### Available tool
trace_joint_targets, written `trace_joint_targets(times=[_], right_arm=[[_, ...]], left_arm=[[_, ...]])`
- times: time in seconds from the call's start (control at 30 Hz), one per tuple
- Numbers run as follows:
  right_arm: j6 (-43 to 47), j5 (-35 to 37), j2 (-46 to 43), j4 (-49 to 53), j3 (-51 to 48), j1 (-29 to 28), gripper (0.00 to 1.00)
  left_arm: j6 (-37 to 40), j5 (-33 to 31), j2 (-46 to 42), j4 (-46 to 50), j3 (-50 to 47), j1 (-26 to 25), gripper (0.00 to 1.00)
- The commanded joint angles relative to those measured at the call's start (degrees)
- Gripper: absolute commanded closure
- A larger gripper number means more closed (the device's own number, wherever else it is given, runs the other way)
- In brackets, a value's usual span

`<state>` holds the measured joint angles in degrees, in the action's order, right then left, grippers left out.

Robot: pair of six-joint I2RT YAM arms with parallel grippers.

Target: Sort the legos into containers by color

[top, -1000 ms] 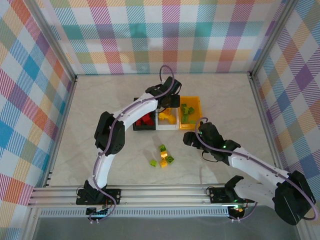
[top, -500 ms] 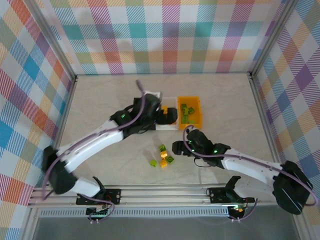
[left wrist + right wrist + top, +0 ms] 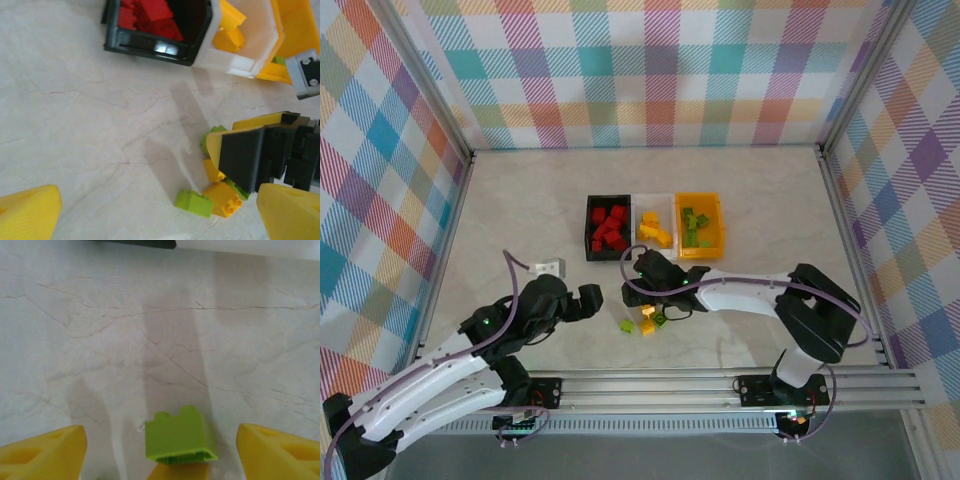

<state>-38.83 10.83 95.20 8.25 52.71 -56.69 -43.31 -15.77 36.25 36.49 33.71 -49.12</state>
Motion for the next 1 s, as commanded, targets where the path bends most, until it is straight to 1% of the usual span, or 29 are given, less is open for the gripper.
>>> trace_joint_targets(times=[0.0,0.2,0.33,0.43,0.53,0.67,0.8,0.9,0.97], right_arm=[[0.6,1.6,3.1,4.4,2.9,-0.5,0.25],[1.8,2.6,5.7,5.3,4.8,-0.6,0.37],[2.1,2.6,6.3,5.5,5.3,-0.6,0.49],[2.1,2.6,5.8,5.3,5.3,-0.5,0.58],[2.1,3.3,4.0,4.2,4.7,-0.5,0.64],[1.9,5.3,0.3,3.5,4.0,-0.5,0.68],[2.7,8.8,-5.0,5.1,3.9,-0.1,0.69],[3.5,10.7,-9.9,7.6,3.7,3.0,0.69],[3.7,10.7,-12.8,9.4,3.3,7.3,0.69]], left_arm=[[-3.2,-1.9,-3.0,3.4,-2.0,-0.5,0.0],[-3.8,-1.6,-3.4,3.3,-3.6,-0.6,0.0],[-3.5,-1.6,-3.1,3.3,-3.5,-0.5,0.0],[-3.2,-1.7,-3.2,3.5,-3.2,-0.6,0.0],[-2.1,-0.6,-2.4,2.6,-3.2,-0.6,0.0],[-1.0,0.7,0.1,1.2,-3.0,-0.5,0.0],[-0.1,2.3,2.6,-0.9,-3.1,-0.7,0.0],[0.4,3.3,4.5,-2.6,-3.0,-1.0,0.0],[0.5,3.9,6.1,-3.9,-3.0,-1.6,0.0]])
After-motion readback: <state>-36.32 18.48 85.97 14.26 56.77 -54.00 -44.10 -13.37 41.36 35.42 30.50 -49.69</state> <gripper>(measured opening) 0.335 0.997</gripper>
